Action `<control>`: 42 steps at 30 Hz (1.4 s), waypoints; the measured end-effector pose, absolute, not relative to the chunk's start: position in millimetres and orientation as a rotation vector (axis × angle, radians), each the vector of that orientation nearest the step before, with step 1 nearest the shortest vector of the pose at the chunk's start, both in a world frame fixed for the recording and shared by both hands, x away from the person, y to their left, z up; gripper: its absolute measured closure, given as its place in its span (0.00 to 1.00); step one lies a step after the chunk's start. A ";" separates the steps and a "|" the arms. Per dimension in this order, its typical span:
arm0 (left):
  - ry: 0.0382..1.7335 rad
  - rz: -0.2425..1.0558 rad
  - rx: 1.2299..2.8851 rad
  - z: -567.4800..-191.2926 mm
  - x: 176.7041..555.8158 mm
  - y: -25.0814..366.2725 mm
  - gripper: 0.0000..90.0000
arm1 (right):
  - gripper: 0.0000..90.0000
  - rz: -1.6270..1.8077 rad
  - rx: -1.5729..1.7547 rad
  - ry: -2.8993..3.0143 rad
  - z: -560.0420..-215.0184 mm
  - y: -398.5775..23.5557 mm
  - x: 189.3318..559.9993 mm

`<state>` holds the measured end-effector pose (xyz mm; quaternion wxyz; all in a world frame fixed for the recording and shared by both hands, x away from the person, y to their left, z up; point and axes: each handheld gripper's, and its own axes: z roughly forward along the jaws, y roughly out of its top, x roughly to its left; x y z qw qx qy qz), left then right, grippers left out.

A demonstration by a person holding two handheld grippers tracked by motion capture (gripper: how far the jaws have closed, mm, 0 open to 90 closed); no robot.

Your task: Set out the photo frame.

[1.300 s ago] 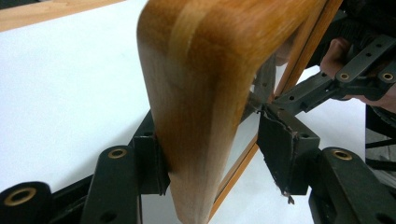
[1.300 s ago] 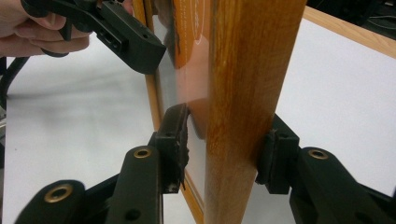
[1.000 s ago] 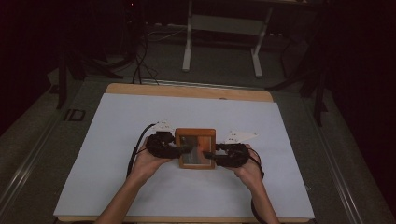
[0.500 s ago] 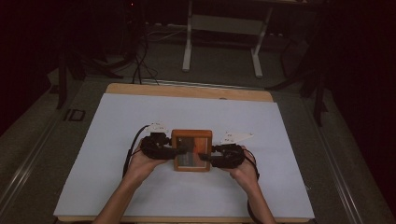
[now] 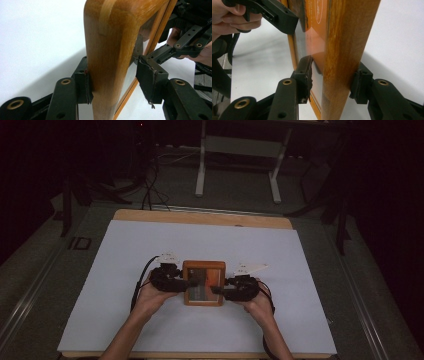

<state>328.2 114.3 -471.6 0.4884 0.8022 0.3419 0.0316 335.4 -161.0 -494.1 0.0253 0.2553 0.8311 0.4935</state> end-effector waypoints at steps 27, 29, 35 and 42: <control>0.866 0.090 1.900 -480.4 336.0 114.2 0.56 | 0.61 1.579 0.821 2.540 -506.5 -164.3 345.1; 0.868 0.081 1.894 -481.1 336.7 114.8 0.57 | 0.61 1.574 0.822 2.541 -506.3 -164.0 345.2; 0.880 0.067 1.918 -486.0 338.4 114.2 0.53 | 0.60 1.542 0.832 2.544 -506.4 -163.2 345.5; 0.875 0.049 1.926 -488.6 336.4 113.9 0.51 | 0.53 1.501 0.836 2.539 -506.6 -163.5 344.7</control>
